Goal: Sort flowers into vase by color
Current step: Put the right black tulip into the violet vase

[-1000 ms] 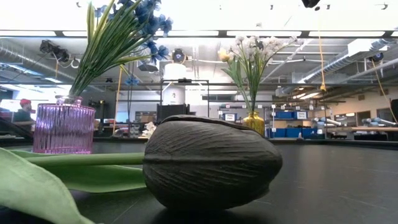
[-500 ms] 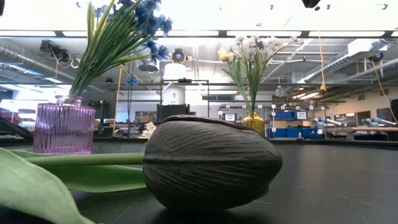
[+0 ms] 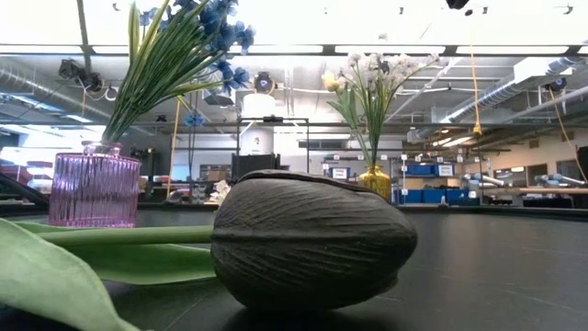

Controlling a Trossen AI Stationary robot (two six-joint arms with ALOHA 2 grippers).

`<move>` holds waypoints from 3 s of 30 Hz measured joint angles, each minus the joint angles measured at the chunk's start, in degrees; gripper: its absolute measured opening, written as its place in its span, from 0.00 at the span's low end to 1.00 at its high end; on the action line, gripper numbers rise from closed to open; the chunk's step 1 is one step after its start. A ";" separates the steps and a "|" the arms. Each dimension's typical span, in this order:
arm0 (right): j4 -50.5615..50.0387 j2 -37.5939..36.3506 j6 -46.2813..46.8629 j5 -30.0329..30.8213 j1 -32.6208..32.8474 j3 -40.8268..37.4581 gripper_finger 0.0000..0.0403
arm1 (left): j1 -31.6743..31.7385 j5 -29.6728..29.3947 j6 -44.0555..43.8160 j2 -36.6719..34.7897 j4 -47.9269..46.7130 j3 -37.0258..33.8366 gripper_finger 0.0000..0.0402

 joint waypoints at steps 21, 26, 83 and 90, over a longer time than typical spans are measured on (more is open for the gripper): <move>0.15 0.00 0.02 1.70 -0.02 0.00 0.47 | 4.51 -1.26 -2.56 0.09 15.19 -13.52 0.06; 0.13 0.00 0.02 1.70 -0.02 0.00 0.47 | 4.51 -1.65 -2.58 0.09 15.30 -13.52 0.06; -2.08 0.00 1.66 1.52 0.00 0.00 0.47 | 4.24 -14.12 -8.98 -1.24 8.08 -13.47 0.36; -2.10 0.00 1.51 1.29 0.00 0.00 0.47 | 1.87 -14.11 -8.94 -5.54 8.10 -13.45 0.36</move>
